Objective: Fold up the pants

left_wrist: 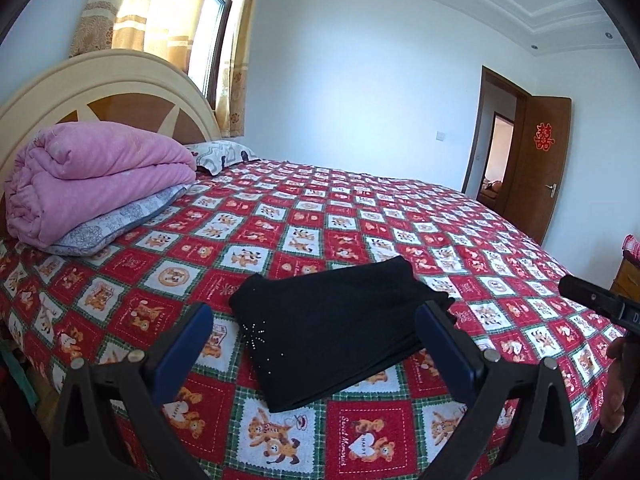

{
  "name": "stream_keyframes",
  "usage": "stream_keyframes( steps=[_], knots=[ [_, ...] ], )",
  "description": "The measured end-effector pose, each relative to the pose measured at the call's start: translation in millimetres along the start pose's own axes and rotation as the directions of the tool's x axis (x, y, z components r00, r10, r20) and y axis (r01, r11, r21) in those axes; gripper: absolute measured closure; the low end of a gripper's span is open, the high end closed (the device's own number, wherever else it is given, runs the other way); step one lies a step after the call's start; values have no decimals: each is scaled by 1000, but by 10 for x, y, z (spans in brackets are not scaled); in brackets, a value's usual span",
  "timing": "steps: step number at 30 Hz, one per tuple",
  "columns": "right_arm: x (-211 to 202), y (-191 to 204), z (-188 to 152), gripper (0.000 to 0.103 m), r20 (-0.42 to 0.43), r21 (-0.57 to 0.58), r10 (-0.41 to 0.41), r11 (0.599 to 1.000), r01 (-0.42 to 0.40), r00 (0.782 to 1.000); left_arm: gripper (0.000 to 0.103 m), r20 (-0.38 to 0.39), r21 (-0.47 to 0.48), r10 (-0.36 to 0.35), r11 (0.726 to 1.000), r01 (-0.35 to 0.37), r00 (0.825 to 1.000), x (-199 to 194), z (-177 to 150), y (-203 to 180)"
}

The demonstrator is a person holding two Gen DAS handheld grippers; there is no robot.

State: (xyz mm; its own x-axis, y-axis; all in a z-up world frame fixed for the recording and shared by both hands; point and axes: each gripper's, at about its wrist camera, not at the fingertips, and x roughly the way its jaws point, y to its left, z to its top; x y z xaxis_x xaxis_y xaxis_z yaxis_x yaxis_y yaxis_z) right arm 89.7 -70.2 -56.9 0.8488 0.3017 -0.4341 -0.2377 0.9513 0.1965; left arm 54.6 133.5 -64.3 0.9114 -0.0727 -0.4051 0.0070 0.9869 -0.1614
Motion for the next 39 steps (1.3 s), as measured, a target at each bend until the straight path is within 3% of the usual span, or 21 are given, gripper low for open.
stream_keyframes(
  steps=[23,34,39],
  knots=[
    [-188,115,-54,29,17,-36,-11,999,12,1000,0,20,17,-8,1000,8,1000,-93,19,-87],
    [-250,171,-61,29,39,-63,-21,998,23,999,0,64,38,32,999,-35,997,-186,93,-112],
    [-254,177,-69,29,38,-64,-20,998,23,999,0,69,18,14,1000,-15,998,-216,120,-117]
  ],
)
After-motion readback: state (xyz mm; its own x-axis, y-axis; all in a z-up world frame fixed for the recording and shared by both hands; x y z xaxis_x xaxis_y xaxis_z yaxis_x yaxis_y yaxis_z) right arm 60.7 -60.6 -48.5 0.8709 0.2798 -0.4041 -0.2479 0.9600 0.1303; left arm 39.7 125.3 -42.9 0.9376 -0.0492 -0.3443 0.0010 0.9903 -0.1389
